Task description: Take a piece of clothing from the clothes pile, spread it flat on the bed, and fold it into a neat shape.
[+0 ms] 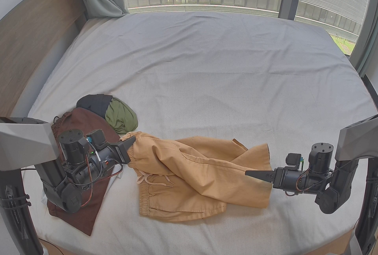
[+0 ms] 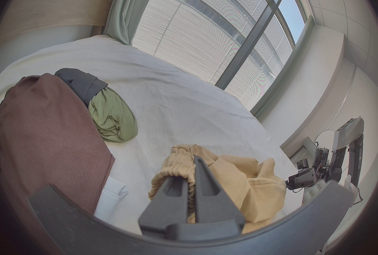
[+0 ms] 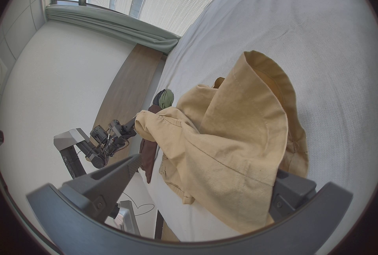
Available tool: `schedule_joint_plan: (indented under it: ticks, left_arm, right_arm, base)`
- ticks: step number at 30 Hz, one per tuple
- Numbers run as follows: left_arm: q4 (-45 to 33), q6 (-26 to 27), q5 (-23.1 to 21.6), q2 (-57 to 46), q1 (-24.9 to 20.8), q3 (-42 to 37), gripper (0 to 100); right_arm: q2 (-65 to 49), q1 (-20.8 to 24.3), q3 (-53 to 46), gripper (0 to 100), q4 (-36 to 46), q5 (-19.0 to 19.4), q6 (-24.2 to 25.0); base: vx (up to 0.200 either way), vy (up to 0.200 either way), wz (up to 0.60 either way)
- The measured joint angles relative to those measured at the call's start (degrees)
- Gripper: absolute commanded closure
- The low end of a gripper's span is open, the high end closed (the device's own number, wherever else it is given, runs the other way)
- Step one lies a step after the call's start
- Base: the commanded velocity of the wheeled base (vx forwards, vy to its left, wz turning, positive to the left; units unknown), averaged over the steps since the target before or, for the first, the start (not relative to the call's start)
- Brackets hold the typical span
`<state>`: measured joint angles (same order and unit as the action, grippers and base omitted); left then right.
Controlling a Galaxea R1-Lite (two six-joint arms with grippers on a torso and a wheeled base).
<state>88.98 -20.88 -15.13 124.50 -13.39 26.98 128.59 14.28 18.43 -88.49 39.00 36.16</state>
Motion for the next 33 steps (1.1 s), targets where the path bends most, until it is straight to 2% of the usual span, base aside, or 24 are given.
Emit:
schedule_joint_plan:
  ticks: [14,33]
  left_arm:
    - [0.0,0.0,0.0,0.0,0.0,0.1,100]
    - [0.0,-0.3,-0.7,-1.0,-0.2,1.3,100]
  right_arm:
    - [-0.3,0.1,0.1,100,-0.1,-0.1,0.0]
    - [-7.3,0.3,0.1,100,0.0,-0.2,0.1]
  base:
    - [0.000,0.000,0.00]
    - [0.000,0.000,0.00]
